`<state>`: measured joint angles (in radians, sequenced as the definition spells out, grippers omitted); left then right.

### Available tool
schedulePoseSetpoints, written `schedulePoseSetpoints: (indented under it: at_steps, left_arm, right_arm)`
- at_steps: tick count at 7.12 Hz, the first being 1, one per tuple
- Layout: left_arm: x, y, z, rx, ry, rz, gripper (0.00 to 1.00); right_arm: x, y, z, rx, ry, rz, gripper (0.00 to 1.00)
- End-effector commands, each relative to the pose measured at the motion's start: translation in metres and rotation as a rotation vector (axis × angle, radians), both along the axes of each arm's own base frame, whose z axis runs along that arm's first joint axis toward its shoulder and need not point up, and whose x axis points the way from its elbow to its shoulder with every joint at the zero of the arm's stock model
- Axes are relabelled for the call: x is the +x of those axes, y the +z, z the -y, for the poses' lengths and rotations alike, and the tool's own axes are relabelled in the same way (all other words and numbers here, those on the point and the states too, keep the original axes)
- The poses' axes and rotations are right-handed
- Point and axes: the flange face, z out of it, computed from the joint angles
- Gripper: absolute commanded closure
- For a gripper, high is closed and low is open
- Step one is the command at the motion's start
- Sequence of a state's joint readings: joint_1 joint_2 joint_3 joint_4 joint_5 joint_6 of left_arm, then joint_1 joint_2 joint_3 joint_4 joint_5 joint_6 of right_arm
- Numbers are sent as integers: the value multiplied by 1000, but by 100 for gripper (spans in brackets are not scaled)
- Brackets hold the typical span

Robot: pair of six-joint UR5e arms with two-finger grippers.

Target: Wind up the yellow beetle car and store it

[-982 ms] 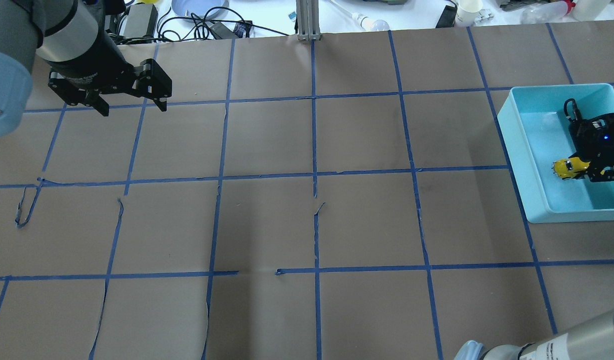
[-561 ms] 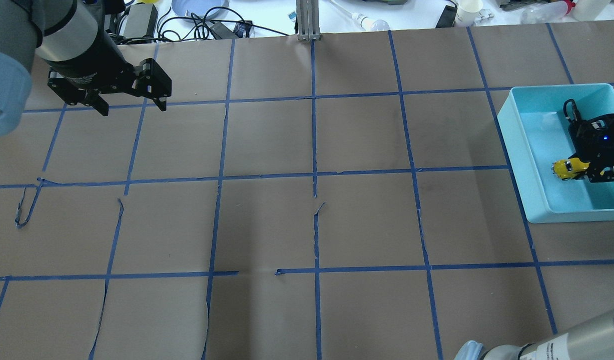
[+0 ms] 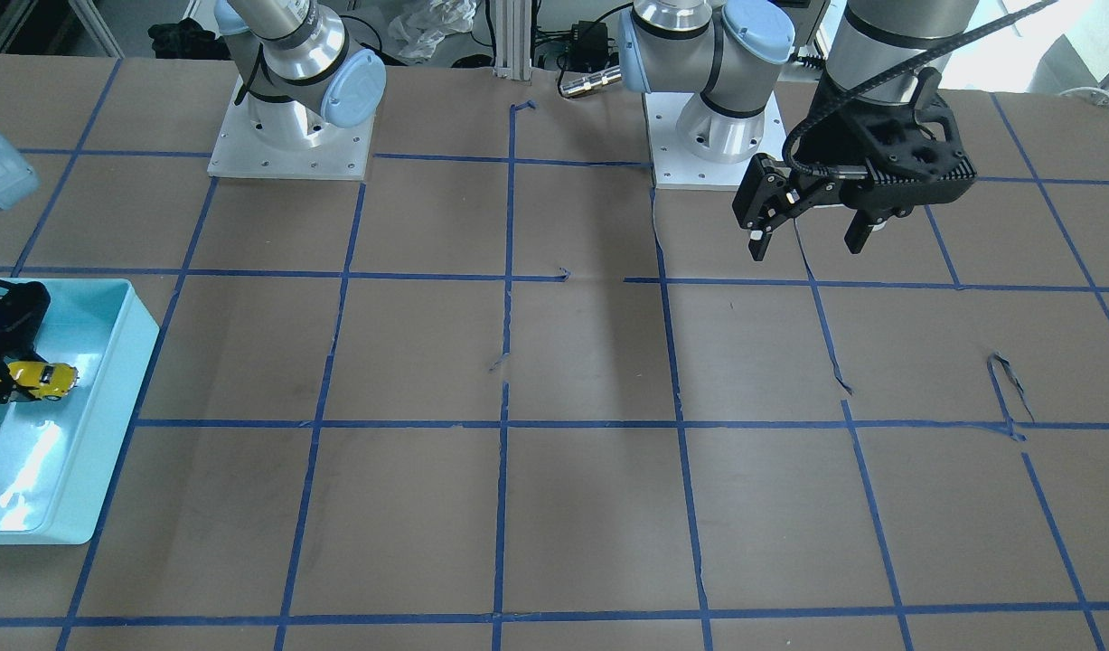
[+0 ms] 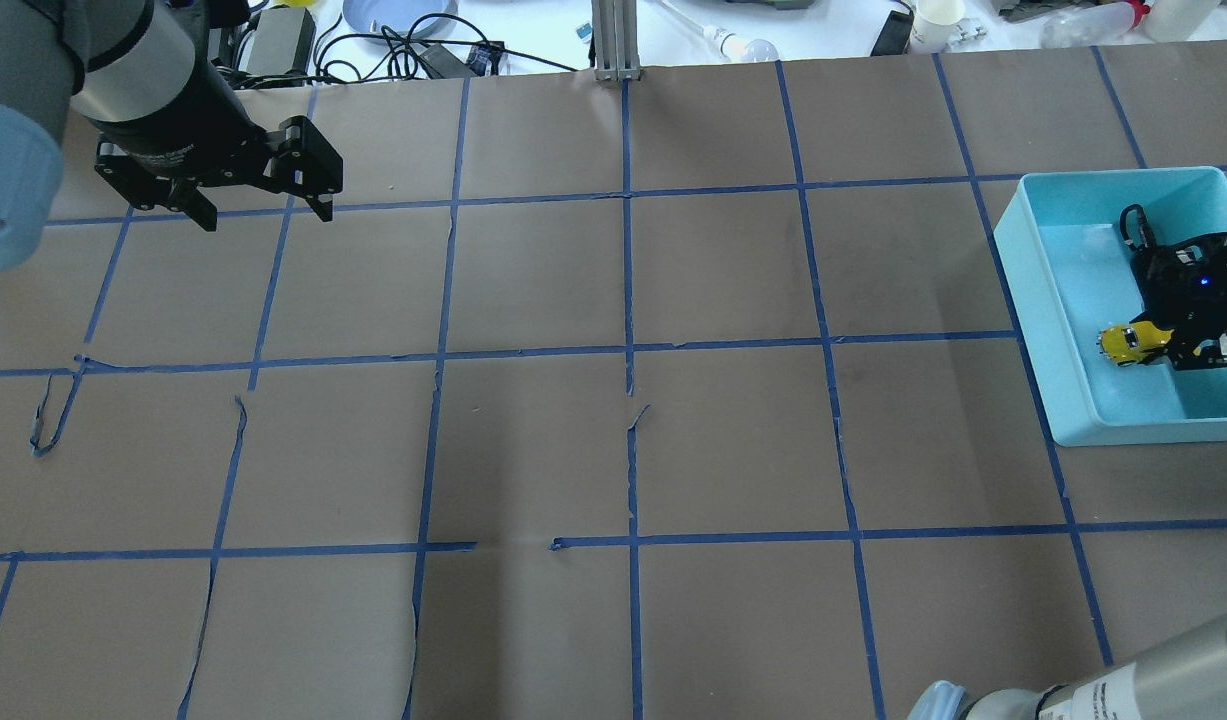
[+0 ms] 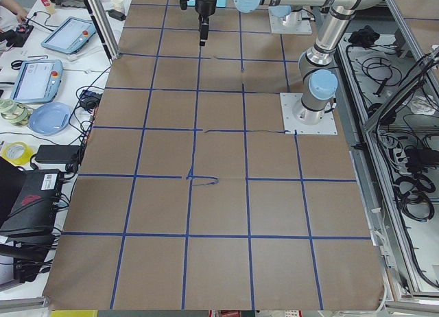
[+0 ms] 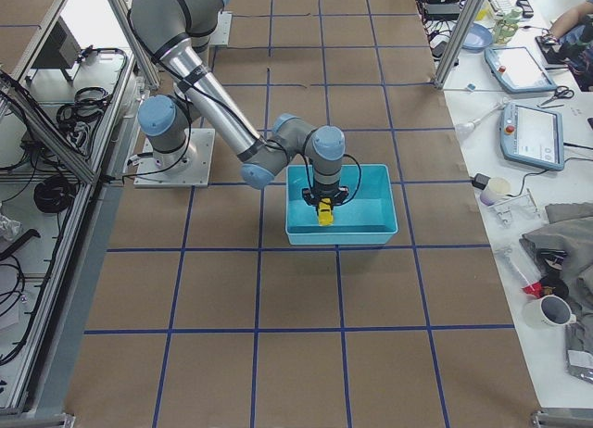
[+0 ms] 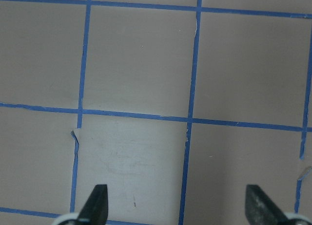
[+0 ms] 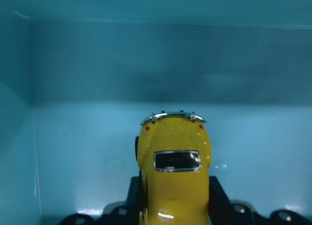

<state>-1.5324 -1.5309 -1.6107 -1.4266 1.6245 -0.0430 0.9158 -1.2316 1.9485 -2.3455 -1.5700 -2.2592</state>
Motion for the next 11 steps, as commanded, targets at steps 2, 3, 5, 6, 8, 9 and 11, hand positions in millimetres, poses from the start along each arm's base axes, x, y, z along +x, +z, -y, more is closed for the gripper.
schedulePoseSetpoints:
  at_steps: [2, 3, 5, 6, 8, 9, 11]
  left_arm:
    - [0, 1, 0, -2, 0, 0, 0]
    - [1, 1, 0, -2, 2, 2, 0]
    - [1, 2, 0, -3, 2, 0, 0]
    - [1, 2, 0, -3, 2, 0, 0]
    - [0, 1, 0, -2, 0, 0, 0]
    - [0, 2, 0, -3, 0, 0, 0]
    - [0, 1, 0, -2, 0, 2, 0]
  right_arm:
    - [1, -3, -1, 7, 8, 15, 3]
    - [0, -1, 0, 9, 9, 5, 0]
    - [-1, 21, 1, -9, -1, -14, 0]
    - [0, 52, 4, -30, -13, -22, 0]
    - [14, 124, 18, -60, -165, -14, 0]
    - [23, 150, 18, -39, -193, 2, 0]
    - [63, 175, 36, -52, -226, -6, 0]
